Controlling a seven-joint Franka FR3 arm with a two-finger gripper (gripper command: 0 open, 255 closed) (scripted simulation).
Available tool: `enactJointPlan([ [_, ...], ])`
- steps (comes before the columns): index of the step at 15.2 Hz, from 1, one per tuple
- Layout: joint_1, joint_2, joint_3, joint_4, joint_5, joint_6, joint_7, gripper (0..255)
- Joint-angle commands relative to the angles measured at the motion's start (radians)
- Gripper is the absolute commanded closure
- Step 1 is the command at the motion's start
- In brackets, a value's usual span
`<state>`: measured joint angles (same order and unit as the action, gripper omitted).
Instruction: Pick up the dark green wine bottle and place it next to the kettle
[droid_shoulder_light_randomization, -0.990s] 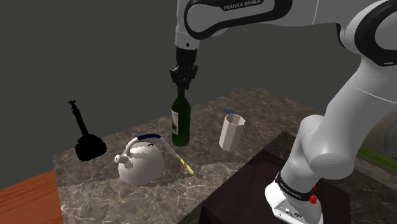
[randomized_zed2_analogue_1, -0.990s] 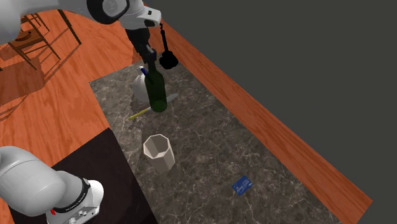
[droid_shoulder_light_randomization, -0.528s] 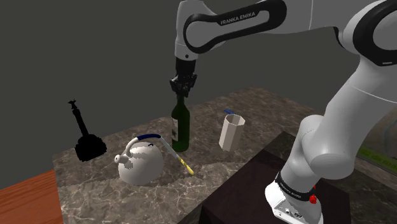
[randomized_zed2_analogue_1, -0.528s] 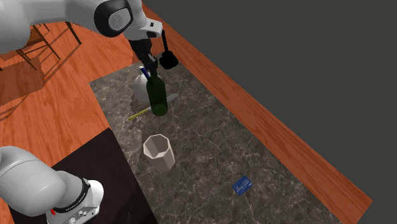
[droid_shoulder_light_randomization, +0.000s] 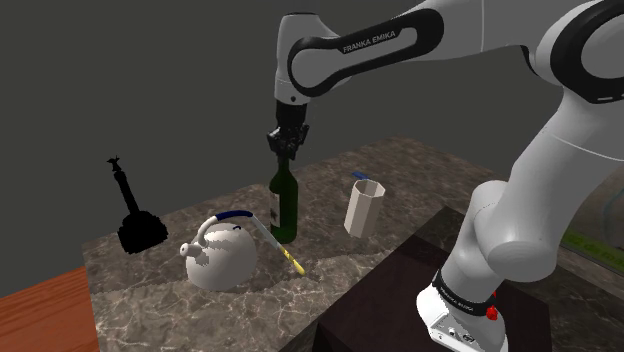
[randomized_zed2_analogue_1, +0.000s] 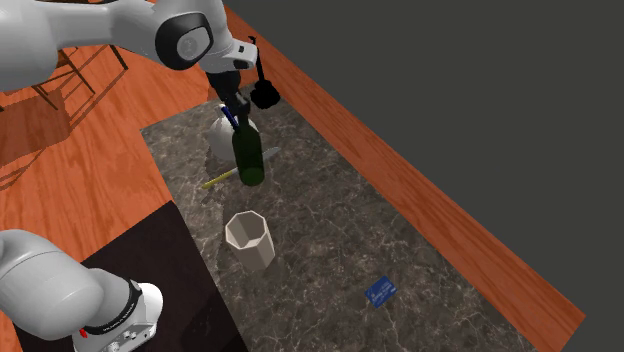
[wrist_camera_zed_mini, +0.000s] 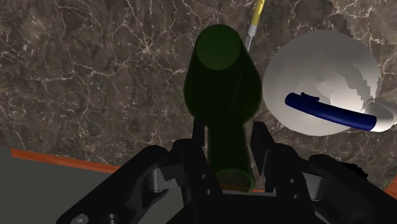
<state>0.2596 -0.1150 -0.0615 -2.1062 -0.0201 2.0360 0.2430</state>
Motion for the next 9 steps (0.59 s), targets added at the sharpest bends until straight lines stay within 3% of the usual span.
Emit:
enactJointPlan([
  [1, 0.000, 0.000, 0.000, 0.000, 0.000, 0.001, 0.000, 255],
  [3, 0.000, 0.000, 0.000, 0.000, 0.000, 0.001, 0.000, 255],
  [4, 0.000, 0.000, 0.000, 0.000, 0.000, 0.001, 0.000, 0],
  [9, 0.000, 0.000, 0.000, 0.000, 0.000, 0.001, 0.000, 0],
])
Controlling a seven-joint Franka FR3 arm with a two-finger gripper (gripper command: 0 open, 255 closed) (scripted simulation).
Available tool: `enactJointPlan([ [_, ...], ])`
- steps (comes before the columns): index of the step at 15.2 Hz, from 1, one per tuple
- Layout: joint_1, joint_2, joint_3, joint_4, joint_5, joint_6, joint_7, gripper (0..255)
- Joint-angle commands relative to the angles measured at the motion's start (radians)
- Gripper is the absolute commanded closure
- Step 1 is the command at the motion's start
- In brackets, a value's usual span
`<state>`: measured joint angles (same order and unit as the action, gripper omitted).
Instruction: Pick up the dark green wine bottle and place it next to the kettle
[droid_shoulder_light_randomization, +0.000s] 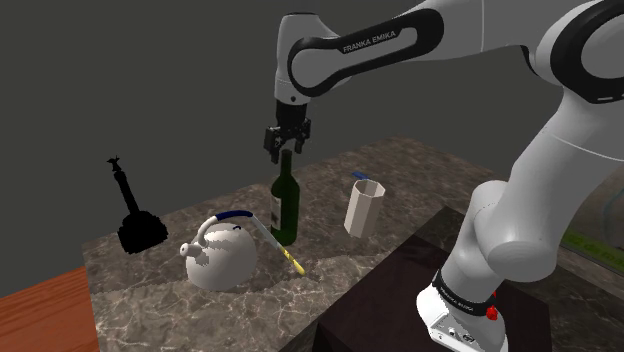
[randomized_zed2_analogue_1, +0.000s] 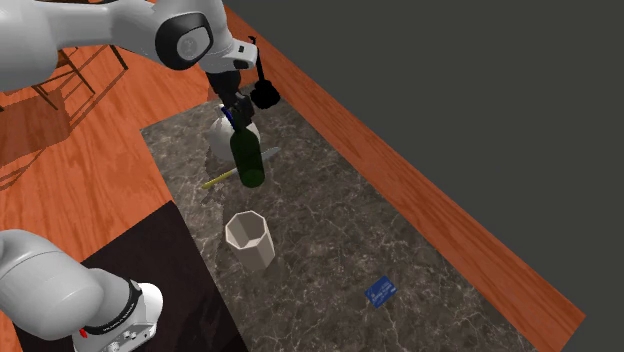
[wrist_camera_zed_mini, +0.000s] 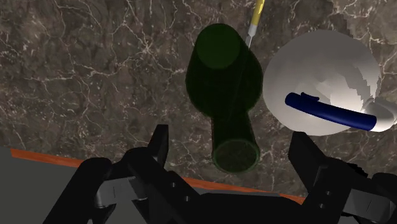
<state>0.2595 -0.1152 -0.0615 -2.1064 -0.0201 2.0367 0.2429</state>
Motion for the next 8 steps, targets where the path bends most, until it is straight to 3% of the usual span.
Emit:
enactJointPlan([
  [1, 0.000, -0.010, 0.000, 0.024, 0.000, -0.033, 0.000, 0],
  [4, 0.001, -0.029, 0.002, 0.096, -0.001, -0.126, 0.001, 0],
  [8, 0.001, -0.029, 0.002, 0.096, -0.001, -0.126, 0.001, 0],
])
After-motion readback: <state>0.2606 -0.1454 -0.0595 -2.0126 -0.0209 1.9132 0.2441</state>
